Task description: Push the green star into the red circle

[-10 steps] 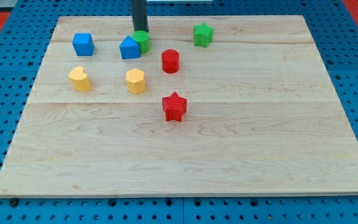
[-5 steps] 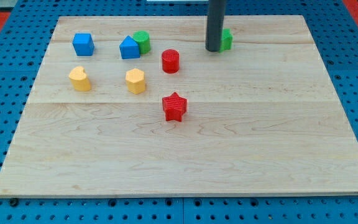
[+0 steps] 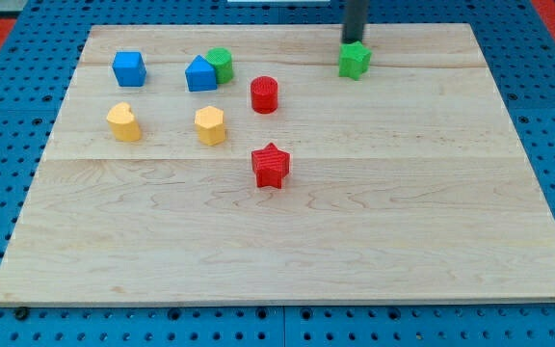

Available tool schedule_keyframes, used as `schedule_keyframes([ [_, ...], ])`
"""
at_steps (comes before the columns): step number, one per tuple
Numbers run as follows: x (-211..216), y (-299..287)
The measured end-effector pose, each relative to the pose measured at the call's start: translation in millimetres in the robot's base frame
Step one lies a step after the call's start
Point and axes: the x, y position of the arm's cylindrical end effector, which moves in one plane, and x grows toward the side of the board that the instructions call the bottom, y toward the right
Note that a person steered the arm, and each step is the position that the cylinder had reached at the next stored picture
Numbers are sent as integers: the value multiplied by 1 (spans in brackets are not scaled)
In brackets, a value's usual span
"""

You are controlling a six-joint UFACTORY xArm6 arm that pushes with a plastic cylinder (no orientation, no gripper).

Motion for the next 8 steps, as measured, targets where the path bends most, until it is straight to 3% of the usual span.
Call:
schedule_keyframes([
  [1,34,61],
  [2,42,-2],
  [3,42,-113],
  [4,41,-163],
  [5,41,-91],
  [6,46,-94],
  [8,46,-242],
])
